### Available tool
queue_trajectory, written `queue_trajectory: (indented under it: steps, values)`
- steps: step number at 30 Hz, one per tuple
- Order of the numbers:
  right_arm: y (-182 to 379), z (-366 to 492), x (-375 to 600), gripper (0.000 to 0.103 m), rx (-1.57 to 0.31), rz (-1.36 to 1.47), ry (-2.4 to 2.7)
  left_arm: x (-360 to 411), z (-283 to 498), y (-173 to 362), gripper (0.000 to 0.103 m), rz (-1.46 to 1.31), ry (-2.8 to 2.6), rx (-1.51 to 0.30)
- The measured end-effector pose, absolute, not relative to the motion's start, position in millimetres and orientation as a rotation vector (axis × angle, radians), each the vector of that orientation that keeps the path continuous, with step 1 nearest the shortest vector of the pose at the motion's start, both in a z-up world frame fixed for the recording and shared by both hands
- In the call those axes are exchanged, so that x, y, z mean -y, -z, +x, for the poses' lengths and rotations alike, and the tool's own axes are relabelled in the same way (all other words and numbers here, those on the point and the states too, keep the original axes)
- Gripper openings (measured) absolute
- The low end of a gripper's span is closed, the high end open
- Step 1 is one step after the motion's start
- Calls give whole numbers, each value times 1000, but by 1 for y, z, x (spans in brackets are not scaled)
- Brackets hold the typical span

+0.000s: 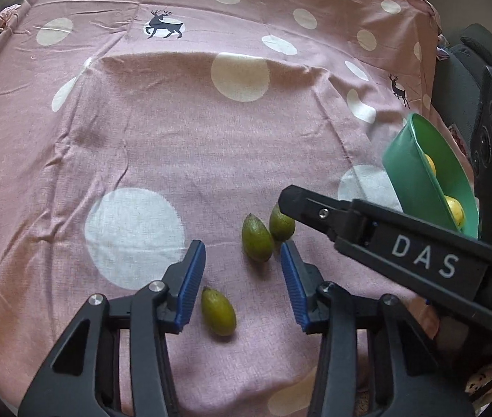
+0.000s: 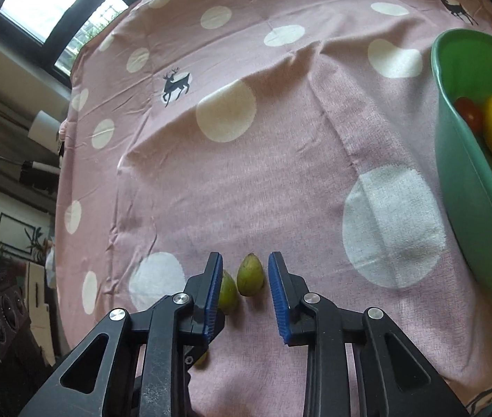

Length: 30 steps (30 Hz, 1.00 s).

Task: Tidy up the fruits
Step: 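Close the right gripper around the green olive, then lift the olive with the right gripper and carry it over the bowl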

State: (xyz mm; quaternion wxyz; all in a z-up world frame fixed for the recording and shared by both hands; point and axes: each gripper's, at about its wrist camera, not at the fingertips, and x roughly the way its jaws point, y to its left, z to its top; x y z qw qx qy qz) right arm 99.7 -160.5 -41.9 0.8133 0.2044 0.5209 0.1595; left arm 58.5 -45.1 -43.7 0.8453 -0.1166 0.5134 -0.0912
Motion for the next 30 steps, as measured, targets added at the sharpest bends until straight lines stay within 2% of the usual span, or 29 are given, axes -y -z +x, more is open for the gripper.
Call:
queue_trajectory:
  steps: [2,7,11,14,21,30]
  values:
    - [46,102,158,30,-1130,433,-337,49,62,48,42,-237,201,-1091]
    - [51,106,152,30,-1151,399,-320,53,64,52,32,-215,182,-1075]
    - [55,110,148,26,-1163,387,-321,52,65,54,19,-223,192,-1059]
    - [55,110,145,21,-1158,368,-322,51,67,55,19,-238,198,-1049]
    - [50,106,150,21,-1127,364,-322,54,62,44,19,-247,222,-1001]
    - [15,87,191,21,-968,451,-295,68,47,3,19,-221,225,-849]
